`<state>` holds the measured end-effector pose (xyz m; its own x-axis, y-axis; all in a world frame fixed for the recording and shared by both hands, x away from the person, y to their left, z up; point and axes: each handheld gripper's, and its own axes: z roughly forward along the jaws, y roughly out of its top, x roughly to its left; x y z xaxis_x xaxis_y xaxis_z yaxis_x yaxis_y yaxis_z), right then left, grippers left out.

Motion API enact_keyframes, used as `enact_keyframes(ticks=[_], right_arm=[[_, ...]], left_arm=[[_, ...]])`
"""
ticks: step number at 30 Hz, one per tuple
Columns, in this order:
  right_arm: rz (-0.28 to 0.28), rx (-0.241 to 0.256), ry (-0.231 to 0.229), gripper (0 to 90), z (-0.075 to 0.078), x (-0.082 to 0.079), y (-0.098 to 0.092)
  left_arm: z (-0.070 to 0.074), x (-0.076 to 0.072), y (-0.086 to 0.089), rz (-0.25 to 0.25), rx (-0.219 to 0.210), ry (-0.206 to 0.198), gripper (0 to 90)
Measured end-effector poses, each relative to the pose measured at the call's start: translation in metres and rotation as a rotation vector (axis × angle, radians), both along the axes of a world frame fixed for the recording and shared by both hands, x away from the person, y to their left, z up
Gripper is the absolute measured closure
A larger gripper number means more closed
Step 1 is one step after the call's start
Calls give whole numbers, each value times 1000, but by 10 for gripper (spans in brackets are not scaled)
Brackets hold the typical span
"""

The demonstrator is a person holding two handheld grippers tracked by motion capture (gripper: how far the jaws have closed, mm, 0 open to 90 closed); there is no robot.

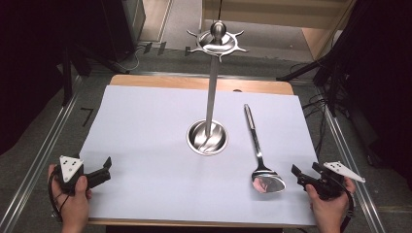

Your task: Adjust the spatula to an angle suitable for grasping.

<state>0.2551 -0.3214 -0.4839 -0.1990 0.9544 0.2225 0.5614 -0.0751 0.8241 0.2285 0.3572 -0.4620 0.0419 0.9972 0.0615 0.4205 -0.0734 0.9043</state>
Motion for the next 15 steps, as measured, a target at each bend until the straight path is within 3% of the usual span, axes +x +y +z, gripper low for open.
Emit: enact_keyframes(ticks=[8,15], right_arm=[[-2,-43,22,131,2,3,2],[10,-34,53,131,9,10,5]], left_arm=[[0,0,0,3,1,1,0],[0,0,0,7,3,3,0]])
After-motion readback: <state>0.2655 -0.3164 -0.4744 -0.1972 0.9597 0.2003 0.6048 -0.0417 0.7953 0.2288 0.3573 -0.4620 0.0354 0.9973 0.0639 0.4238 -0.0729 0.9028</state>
